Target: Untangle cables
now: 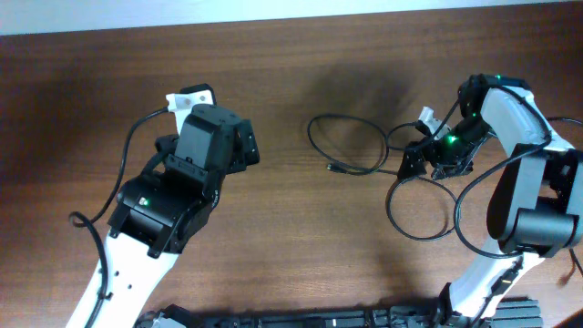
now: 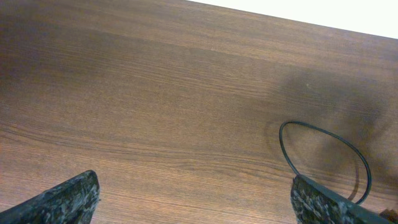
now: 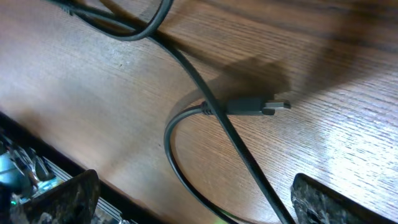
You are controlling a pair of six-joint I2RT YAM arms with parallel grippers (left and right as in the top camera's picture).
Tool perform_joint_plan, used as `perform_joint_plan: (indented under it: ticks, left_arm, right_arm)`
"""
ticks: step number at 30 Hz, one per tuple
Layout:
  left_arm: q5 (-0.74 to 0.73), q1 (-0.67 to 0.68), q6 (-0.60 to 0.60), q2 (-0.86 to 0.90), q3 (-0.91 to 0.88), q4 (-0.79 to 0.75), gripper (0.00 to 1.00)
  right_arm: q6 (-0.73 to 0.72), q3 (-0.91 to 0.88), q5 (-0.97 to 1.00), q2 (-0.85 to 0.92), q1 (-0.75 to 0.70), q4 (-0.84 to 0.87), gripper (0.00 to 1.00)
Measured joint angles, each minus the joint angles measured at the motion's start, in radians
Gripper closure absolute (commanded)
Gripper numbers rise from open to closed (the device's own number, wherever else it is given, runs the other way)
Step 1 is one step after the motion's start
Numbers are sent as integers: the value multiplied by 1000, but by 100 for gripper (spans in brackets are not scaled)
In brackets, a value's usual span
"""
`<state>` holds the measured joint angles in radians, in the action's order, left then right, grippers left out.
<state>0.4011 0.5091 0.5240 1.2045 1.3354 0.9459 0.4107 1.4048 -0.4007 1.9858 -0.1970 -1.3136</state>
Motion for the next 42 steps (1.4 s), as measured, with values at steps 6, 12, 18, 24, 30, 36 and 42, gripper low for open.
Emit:
perform_joint_plan:
  ticks: [6, 12, 18, 24, 30, 36, 42]
  left_arm:
    - [0, 0, 0, 0, 0, 0, 1]
    - [0, 0, 0, 0, 0, 0, 1]
    - [0, 0, 0, 0, 0, 0, 1]
    - [0, 0, 0, 0, 0, 0, 1]
    - [0, 0, 0, 0, 0, 0, 1]
    - [0, 0, 0, 0, 0, 0, 1]
    - [0, 0, 0, 0, 0, 0, 1]
  right_arm:
    - [-72, -1, 0, 0, 37, -14, 11]
    - [-89, -3, 0, 0, 133, 27, 11]
    - [-93, -3, 50, 0, 160, 39, 11]
    - [-93, -3, 137, 0, 160, 35, 11]
    - [-85, -11, 197, 0, 160, 39, 11]
    - [-42, -140, 167, 0, 160, 112, 96]
    - [-35, -164, 137, 0, 160, 110, 96]
